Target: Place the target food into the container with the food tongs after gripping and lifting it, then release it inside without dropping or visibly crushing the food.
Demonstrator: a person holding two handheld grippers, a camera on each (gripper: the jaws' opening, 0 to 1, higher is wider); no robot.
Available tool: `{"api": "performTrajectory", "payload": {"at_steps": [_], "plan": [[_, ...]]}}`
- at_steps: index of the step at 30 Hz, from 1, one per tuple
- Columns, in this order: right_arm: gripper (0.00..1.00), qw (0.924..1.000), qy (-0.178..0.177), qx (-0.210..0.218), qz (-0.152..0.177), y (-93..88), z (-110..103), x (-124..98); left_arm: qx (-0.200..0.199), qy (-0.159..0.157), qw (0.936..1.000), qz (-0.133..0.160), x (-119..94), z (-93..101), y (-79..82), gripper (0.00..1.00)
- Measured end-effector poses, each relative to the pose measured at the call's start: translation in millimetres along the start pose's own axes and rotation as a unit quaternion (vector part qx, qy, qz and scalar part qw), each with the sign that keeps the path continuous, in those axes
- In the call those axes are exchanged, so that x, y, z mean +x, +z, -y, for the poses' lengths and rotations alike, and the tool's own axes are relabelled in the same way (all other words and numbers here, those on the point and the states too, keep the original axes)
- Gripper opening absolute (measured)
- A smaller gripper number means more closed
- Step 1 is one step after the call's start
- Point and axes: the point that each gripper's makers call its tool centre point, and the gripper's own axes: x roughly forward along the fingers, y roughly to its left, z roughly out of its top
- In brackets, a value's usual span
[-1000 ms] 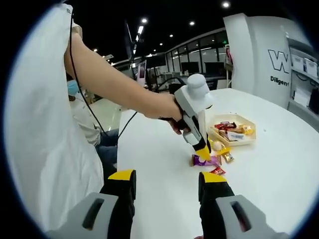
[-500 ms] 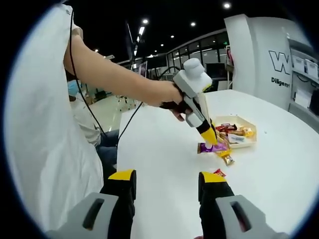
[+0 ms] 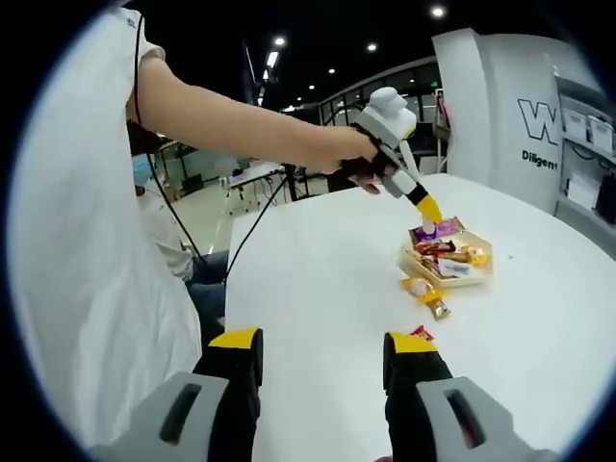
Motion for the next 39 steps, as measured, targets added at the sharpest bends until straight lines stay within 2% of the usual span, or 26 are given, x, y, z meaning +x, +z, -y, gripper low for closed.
{"api": "performTrajectory", "payload": {"at_steps": [9,13,16,23,30,39], "plan": [[0.47,1.0000,-0.006,0.001,0.000,-0.5,2.3,-4.3,0.005,0.036,0.9992,0.018,-3.4,-31.4,31.9,0.19],[0.47,1.0000,-0.007,0.002,-0.001,-1.8,2.1,-5.4,-0.001,0.047,0.9985,0.027,-4.8,-40.0,43.1,0.21],[0.47,1.0000,-0.008,0.002,-0.001,-2.7,2.3,-6.0,-0.002,0.049,0.9984,0.029,-5.7,-40.7,45.7,0.21],[0.47,1.0000,-0.008,0.002,0.000,-1.0,3.3,-5.5,0.005,0.047,0.9986,0.023,-4.9,-37.1,37.7,0.21],[0.47,1.0000,-0.005,0.002,0.000,-1.0,1.5,-3.2,0.009,0.033,0.9993,0.017,-3.2,-22.2,26.1,0.21],[0.48,1.0000,-0.005,0.003,0.001,-1.6,-0.6,-1.9,0.043,-0.003,0.9991,-0.001,3.0,19.5,5.1,0.21]]}}
